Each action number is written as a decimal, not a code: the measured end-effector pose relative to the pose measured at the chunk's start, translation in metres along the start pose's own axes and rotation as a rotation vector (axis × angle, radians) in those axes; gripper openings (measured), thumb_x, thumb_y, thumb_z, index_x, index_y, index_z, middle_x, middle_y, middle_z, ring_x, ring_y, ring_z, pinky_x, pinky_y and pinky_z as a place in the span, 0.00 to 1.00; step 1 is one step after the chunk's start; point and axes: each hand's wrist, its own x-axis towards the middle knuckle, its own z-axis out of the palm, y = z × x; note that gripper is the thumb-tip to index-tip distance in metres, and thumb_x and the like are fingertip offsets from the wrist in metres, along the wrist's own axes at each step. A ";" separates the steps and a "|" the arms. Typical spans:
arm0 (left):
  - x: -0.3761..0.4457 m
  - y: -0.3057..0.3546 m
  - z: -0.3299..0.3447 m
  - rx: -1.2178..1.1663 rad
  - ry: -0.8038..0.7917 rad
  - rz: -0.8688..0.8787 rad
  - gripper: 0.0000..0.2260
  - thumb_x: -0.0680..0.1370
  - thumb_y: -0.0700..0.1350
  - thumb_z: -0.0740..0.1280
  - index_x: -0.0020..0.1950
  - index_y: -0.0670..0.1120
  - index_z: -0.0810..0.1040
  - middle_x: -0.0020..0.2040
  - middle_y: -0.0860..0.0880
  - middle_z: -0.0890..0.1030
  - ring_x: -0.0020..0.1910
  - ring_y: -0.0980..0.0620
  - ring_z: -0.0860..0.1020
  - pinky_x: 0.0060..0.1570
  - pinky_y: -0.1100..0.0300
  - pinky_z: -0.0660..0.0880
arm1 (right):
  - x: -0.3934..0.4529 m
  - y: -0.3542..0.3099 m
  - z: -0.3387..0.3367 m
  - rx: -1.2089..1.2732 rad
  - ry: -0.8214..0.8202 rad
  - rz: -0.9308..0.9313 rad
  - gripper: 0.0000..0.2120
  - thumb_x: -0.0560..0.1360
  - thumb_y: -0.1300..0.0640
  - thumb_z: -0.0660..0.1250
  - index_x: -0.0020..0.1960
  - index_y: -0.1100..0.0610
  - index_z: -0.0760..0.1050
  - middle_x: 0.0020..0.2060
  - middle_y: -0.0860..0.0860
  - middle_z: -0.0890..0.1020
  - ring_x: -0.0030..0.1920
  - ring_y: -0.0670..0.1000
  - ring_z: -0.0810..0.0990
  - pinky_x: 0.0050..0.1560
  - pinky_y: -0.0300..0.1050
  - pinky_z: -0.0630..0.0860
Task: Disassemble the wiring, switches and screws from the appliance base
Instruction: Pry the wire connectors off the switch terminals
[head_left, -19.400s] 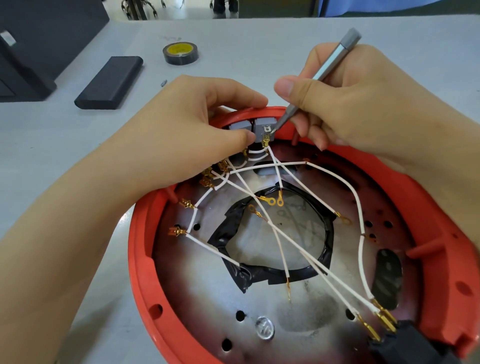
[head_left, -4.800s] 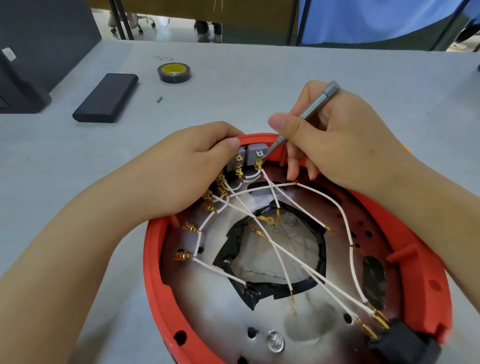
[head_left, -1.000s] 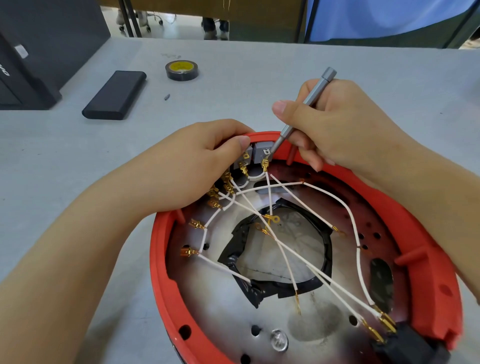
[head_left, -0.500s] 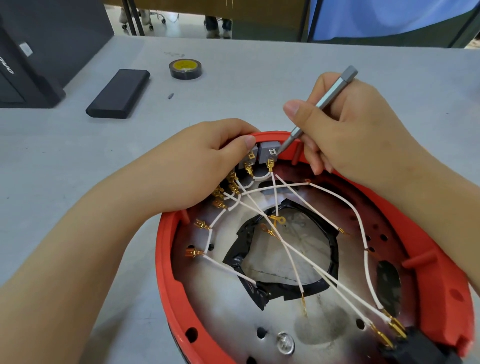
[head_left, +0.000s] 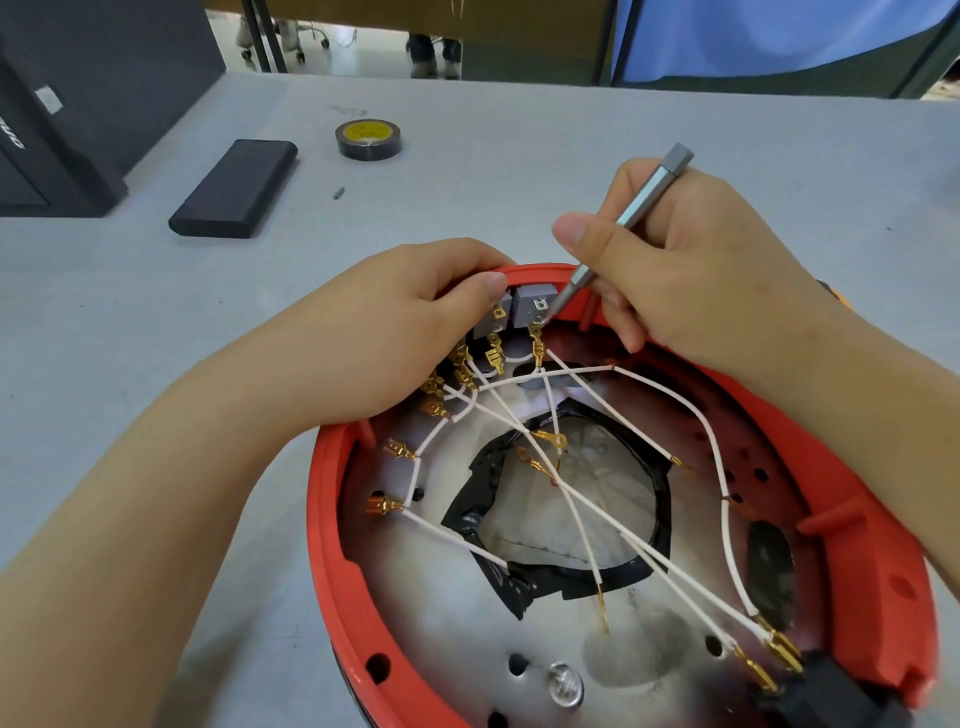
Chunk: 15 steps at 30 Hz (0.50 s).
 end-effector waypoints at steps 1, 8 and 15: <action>0.000 0.000 0.000 0.000 0.003 0.002 0.11 0.81 0.55 0.55 0.56 0.64 0.76 0.48 0.56 0.82 0.43 0.61 0.77 0.45 0.68 0.72 | 0.000 0.000 0.000 0.042 0.000 0.000 0.16 0.78 0.51 0.64 0.35 0.54 0.66 0.20 0.51 0.72 0.20 0.49 0.70 0.27 0.43 0.70; 0.001 0.000 0.000 -0.026 0.004 -0.013 0.11 0.82 0.55 0.55 0.56 0.63 0.76 0.45 0.59 0.81 0.37 0.68 0.75 0.31 0.72 0.69 | -0.009 -0.017 -0.014 0.454 0.115 -0.189 0.11 0.80 0.58 0.60 0.40 0.53 0.64 0.24 0.49 0.72 0.18 0.55 0.65 0.19 0.38 0.60; 0.000 0.001 0.001 -0.035 0.004 0.007 0.10 0.82 0.52 0.56 0.57 0.61 0.76 0.45 0.63 0.80 0.45 0.67 0.76 0.40 0.76 0.67 | -0.033 -0.028 -0.017 0.046 -0.200 -0.041 0.06 0.78 0.49 0.63 0.48 0.48 0.77 0.35 0.48 0.83 0.22 0.50 0.77 0.28 0.40 0.74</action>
